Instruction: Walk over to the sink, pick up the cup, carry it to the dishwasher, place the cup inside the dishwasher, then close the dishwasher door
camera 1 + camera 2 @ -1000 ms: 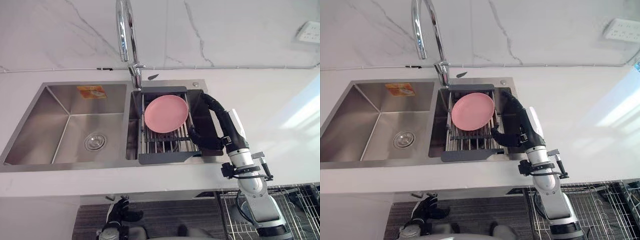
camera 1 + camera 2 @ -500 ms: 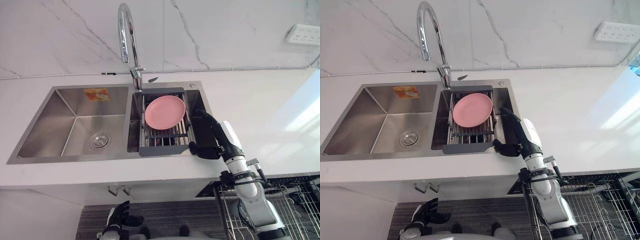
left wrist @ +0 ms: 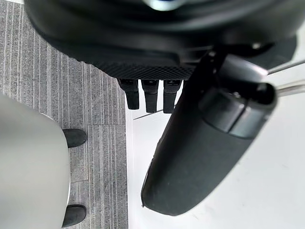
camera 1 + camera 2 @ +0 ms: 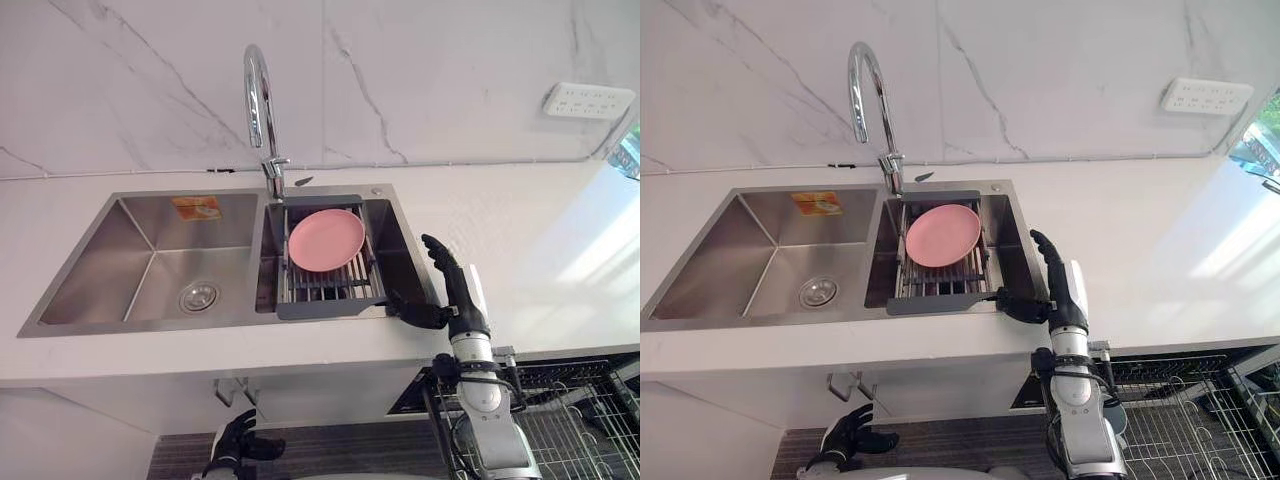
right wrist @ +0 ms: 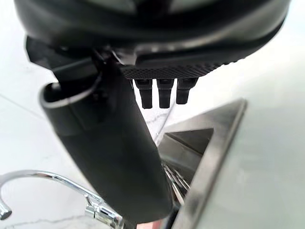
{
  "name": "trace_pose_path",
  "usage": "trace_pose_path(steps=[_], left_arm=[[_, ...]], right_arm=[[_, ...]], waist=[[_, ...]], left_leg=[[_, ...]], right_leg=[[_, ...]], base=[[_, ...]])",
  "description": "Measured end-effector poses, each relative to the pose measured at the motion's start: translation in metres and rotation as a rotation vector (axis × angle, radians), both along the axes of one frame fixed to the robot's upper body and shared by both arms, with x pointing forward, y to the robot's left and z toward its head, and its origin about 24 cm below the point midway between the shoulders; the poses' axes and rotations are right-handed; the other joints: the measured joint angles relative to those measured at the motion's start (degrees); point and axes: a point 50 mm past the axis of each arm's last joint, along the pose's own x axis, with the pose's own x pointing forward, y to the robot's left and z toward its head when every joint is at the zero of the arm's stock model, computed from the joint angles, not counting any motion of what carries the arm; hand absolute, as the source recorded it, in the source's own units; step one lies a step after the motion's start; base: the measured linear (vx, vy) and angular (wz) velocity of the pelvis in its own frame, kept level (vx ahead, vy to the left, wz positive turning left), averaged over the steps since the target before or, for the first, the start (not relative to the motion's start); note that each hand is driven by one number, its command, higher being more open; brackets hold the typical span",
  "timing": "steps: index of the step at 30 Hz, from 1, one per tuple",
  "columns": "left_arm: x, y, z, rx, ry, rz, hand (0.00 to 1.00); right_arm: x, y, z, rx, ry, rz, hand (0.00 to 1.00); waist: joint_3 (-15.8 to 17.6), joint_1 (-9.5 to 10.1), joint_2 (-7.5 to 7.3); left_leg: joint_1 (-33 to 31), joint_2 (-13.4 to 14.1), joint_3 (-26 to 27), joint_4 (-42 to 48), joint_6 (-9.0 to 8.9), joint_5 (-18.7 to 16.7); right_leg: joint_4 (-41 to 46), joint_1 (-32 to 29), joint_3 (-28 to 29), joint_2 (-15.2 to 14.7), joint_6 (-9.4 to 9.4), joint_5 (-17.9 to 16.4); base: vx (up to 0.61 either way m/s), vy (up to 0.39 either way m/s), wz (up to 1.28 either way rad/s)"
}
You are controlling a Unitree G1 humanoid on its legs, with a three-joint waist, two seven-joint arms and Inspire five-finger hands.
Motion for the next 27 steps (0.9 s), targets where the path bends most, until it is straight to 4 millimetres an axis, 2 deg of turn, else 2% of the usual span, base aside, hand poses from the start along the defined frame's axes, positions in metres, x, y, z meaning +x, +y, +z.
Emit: trace_pose_path(steps=[8,14,22,27], left_arm=[[0.000,0.000,0.000,-0.001,0.001,-0.002,0.90],[0.000,0.000,0.000,-0.004,-0.002,-0.005,0.90],[0.002,-0.001,0.001,-0.011,-0.015,-0.012,0.90],[0.004,0.000,0.002,-0.013,-0.024,-0.018,0.90]], right_arm=[[0.011,-0.017,0.023,-0.169,-0.066,0.028,0.90],[0.024,-0.017,0.038,-0.264,-0.097,0.102,0.90],[0.043,-0.012,0.039,-0.348,-0.083,0.191,0.90],[0.057,-0.009,0.038,-0.464,-0.049,0.249,0.90]], waist=[[0.00,0.04,-0.02],[0.02,0.57,-0.06],[0.12,1.47,-0.22],[0.24,1.55,-0.41]], left_leg=[[0.15,-0.02,-1.29,-1.75,0.06,1.37],[-0.13,0.00,-1.68,-1.92,0.26,1.73],[-1.92,-0.32,-3.32,-1.94,0.41,1.90],[-2.93,-0.74,-4.56,-1.92,0.57,2.10]], right_leg=[[-0.12,-0.03,-1.36,0.00,0.00,0.00],[-0.26,-0.06,-1.90,0.00,-0.01,0.01],[-1.20,-0.58,-3.49,-0.33,0.00,0.00],[-1.22,-1.11,-4.64,-0.75,0.01,0.02]], base=[[-0.02,-0.023,0.08],[0.00,-0.008,0.05],[0.00,-0.014,0.11],[0.03,-0.001,0.13]])
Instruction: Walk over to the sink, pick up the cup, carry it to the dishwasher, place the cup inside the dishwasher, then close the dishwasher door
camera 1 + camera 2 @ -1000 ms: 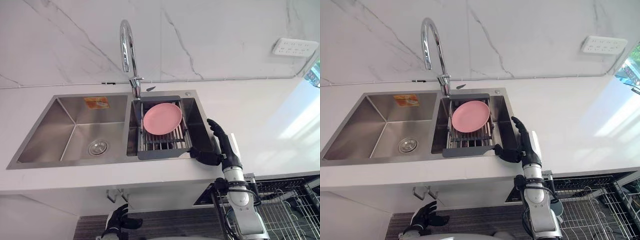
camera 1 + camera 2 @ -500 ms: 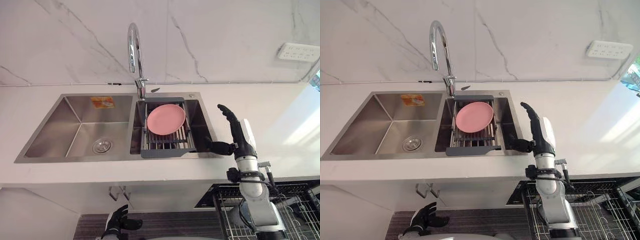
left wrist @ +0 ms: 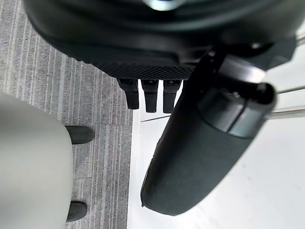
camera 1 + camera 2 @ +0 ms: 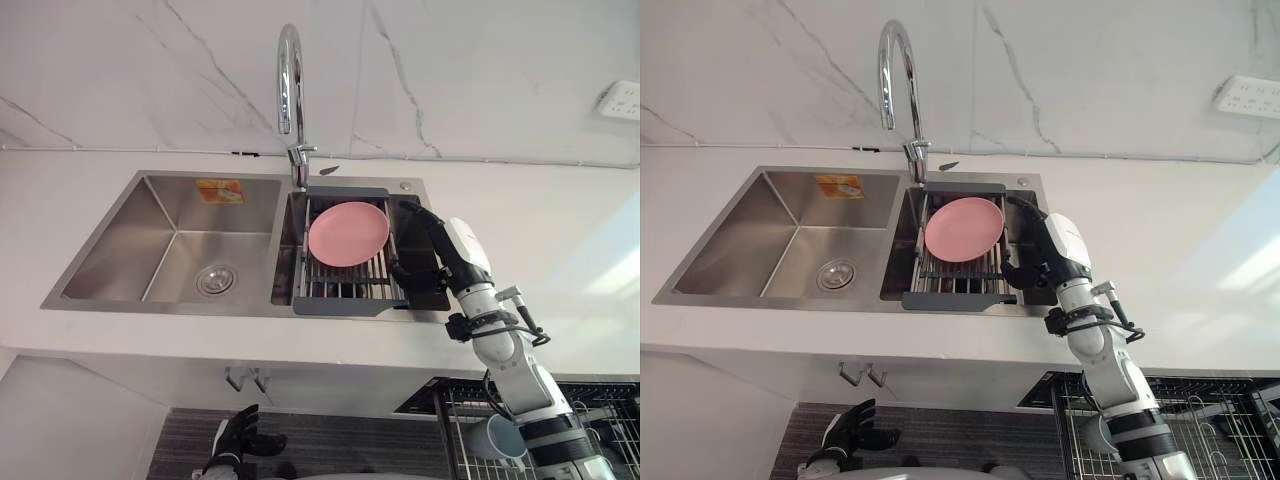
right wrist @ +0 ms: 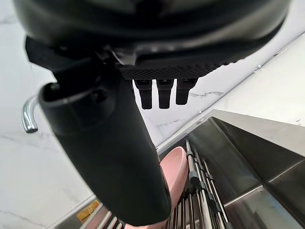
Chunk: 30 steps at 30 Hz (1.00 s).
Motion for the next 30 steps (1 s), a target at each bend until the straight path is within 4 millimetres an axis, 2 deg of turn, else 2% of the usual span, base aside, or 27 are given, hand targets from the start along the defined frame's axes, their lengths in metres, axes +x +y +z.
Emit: trace_pose_path(steps=[7,15,18,24,30], left_arm=[[0.002,0.000,0.001,0.001,-0.009,-0.003,0.90],[0.008,-0.001,0.004,0.002,-0.043,-0.023,0.90],[0.009,-0.002,0.005,0.002,-0.051,-0.024,0.90],[0.010,-0.002,0.006,0.002,-0.056,-0.023,0.90],[0.013,-0.002,0.007,0.002,-0.075,-0.025,0.90]], right_arm=[[0.010,0.010,0.004,-0.164,-0.022,0.063,0.90],[0.021,0.009,0.007,-0.348,-0.045,0.065,0.90],[0.022,0.010,0.001,-0.399,-0.032,0.071,0.90],[0.025,0.004,-0.006,-0.443,0.000,0.046,0.90],[0.034,0.001,-0.001,-0.464,-0.017,0.013,0.90]], waist=[[0.17,0.61,-0.26],[1.62,0.96,-0.22],[1.78,1.47,-0.21],[2.16,1.45,-0.09],[3.27,1.46,0.02]], left_leg=[[-0.45,-0.21,-0.08,0.10,0.01,0.01],[-1.69,-0.73,-0.37,0.67,0.00,0.00],[-1.90,-1.03,-0.62,0.69,0.03,0.00],[-2.21,-1.54,-0.99,0.70,0.30,0.17],[-2.55,-1.92,-1.03,0.79,0.58,0.36]], right_leg=[[0.00,-0.23,-0.18,-0.25,0.12,-0.08],[0.26,-0.39,-1.94,-1.03,0.75,-0.52],[0.44,-0.40,-2.50,-1.38,0.94,-0.65],[1.03,-0.74,-2.95,-1.88,1.26,-0.88],[1.45,-1.16,-3.00,-2.27,1.31,-0.91]], base=[[0.01,0.000,0.02],[-0.03,-0.008,0.13],[-0.04,-0.001,0.10],[-0.02,-0.003,0.04],[-0.02,-0.003,0.01]])
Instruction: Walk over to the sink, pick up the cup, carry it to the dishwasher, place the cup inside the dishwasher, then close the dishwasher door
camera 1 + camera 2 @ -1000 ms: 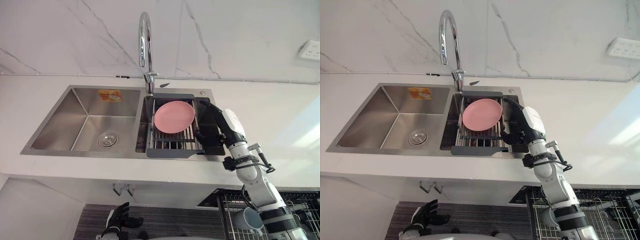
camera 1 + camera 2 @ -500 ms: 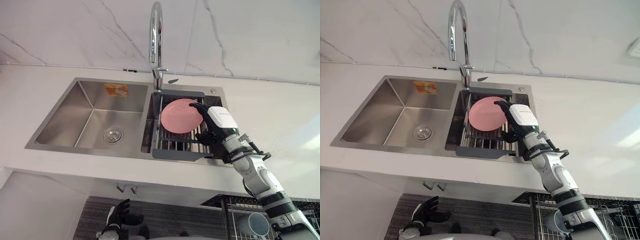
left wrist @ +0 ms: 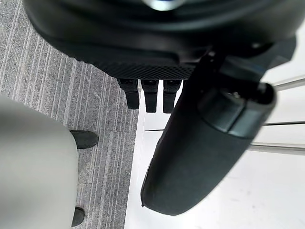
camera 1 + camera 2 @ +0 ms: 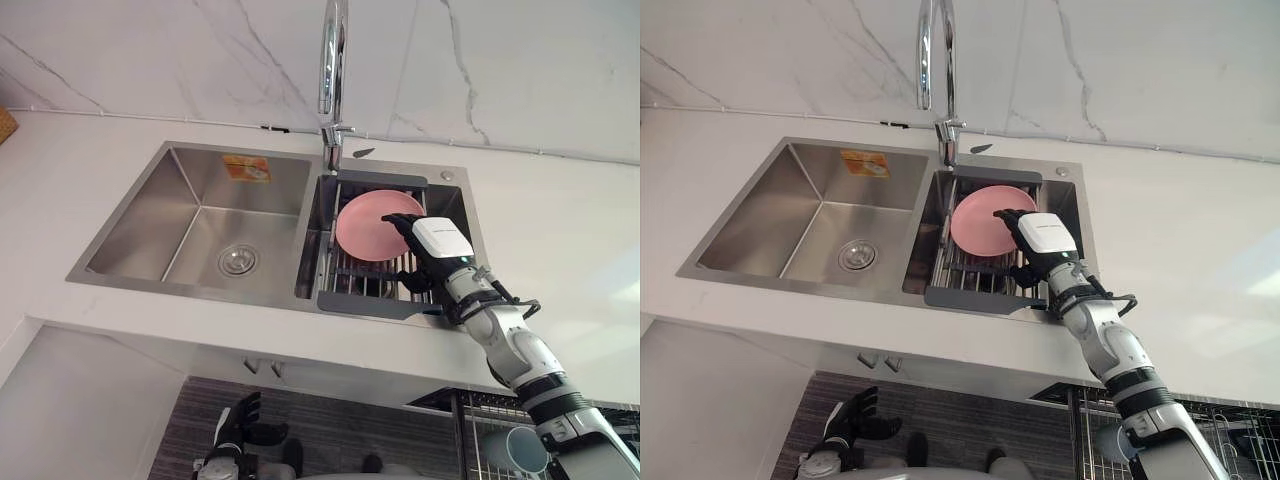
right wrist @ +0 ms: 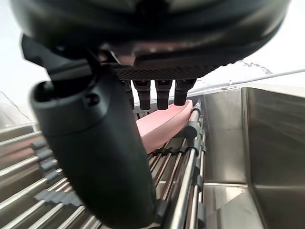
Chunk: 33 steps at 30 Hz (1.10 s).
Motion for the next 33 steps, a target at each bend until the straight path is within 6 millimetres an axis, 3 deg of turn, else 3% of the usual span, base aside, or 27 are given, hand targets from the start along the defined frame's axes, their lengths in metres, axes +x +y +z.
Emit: trace_pose_path(steps=[9,14,15,23,28,33], left_arm=[[0.003,-0.002,0.001,-0.005,-0.009,-0.001,0.90],[0.010,-0.004,0.004,-0.010,-0.043,-0.003,0.90],[0.010,-0.004,0.005,-0.012,-0.046,0.000,0.90],[0.014,-0.005,0.007,-0.014,-0.071,0.000,0.90],[0.017,-0.006,0.008,-0.016,-0.081,-0.002,0.90],[0.019,-0.006,0.008,-0.016,-0.081,-0.002,0.90]], right_arm=[[0.012,0.004,0.010,-0.042,-0.054,-0.010,0.90],[0.026,0.002,0.024,-0.044,-0.096,-0.041,0.90],[0.028,0.002,0.027,-0.043,-0.104,-0.044,0.30],[0.033,0.000,0.032,-0.038,-0.120,-0.062,0.30],[0.040,0.005,0.055,-0.009,-0.210,-0.053,0.30],[0.039,0.008,0.058,0.009,-0.220,-0.035,0.30]], waist=[[0.78,0.28,0.63],[2.84,0.77,1.09],[3.03,0.80,1.12],[4.44,0.82,1.32],[5.53,0.89,1.48],[5.61,1.03,1.46]], left_leg=[[-0.91,-0.13,-0.59,0.19,0.25,0.18],[-2.26,-0.15,-0.62,0.66,0.30,0.25],[-2.64,-0.18,-0.70,0.81,0.38,0.32],[-4.50,-0.50,-0.71,2.37,0.37,0.31],[-4.40,-0.49,-0.64,2.35,0.43,0.35],[-4.01,-0.47,-0.28,2.30,0.65,0.50]], right_leg=[[0.25,-0.62,-0.57,-0.13,0.07,-0.04],[0.74,-1.98,-0.61,-0.19,0.07,-0.04],[0.83,-2.27,-0.72,-0.24,0.07,-0.04],[1.62,-3.17,-1.58,-0.72,0.17,-0.11],[1.76,-3.20,-1.67,-0.72,0.17,-0.12],[1.91,-3.12,-1.30,-0.74,0.17,-0.11]], base=[[-0.01,-0.008,0.03],[-0.03,-0.011,0.01],[-0.02,-0.008,0.04],[-0.03,-0.004,0.06],[-0.04,-0.003,0.03],[0.01,-0.003,-0.04]])
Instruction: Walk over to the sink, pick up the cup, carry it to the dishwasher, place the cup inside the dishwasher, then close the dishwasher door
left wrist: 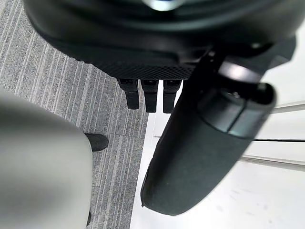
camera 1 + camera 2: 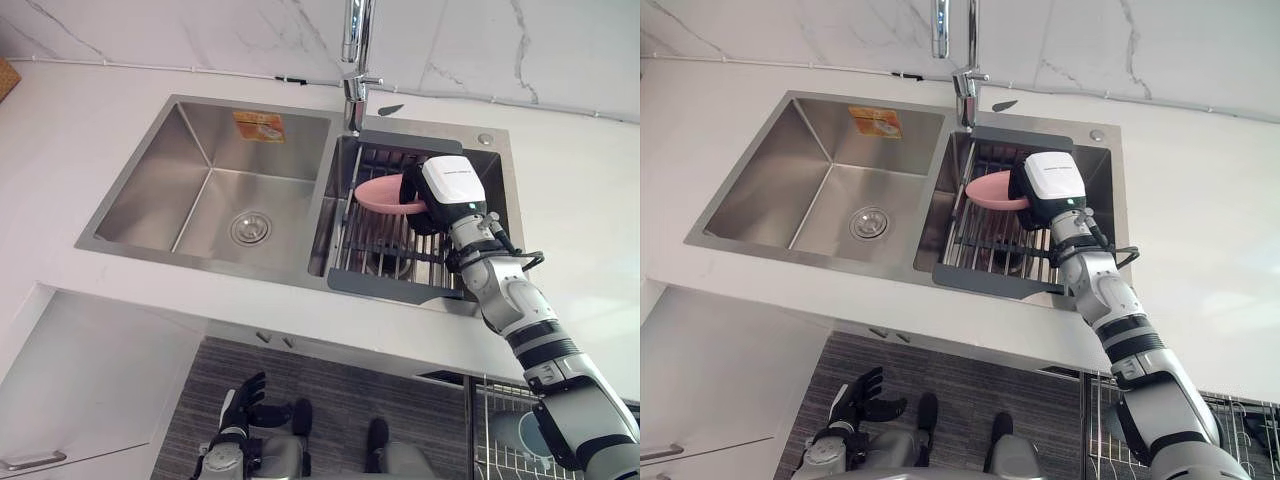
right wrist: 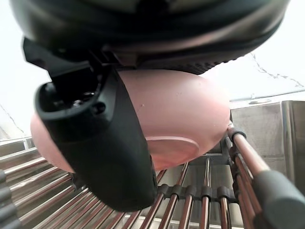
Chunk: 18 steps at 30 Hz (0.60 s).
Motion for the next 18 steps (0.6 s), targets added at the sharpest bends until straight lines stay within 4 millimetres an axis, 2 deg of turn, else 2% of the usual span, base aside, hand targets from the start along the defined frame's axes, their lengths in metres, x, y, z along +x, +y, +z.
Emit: trace_pose_path(steps=[8,13,18], left_arm=[[-0.001,0.000,-0.001,0.000,0.009,0.000,0.90],[-0.003,0.002,-0.002,0.003,0.029,0.005,0.90],[-0.005,0.004,-0.003,0.010,0.039,0.006,0.90]], right_arm=[[-0.023,0.003,-0.011,0.047,0.009,0.049,0.30],[-0.044,0.012,-0.016,0.142,0.008,0.113,0.30],[-0.066,0.017,-0.011,0.219,-0.042,0.161,0.30]], waist=[[0.09,-0.12,-0.25],[-0.04,-1.15,-0.53],[-0.57,-1.30,-1.34]], left_leg=[[2.20,0.12,1.09,0.01,-0.30,-0.20],[3.18,0.19,1.44,-0.07,-0.53,-0.35],[4.74,0.34,2.96,-0.19,-0.83,-0.56]], right_leg=[[-0.01,1.93,1.22,0.00,0.03,-0.01],[-0.01,2.63,1.59,0.02,0.05,-0.01],[-0.10,3.46,3.21,0.17,0.06,-0.01]], base=[[0.02,-0.007,-0.05],[0.00,-0.006,-0.03],[-0.04,-0.010,-0.16]])
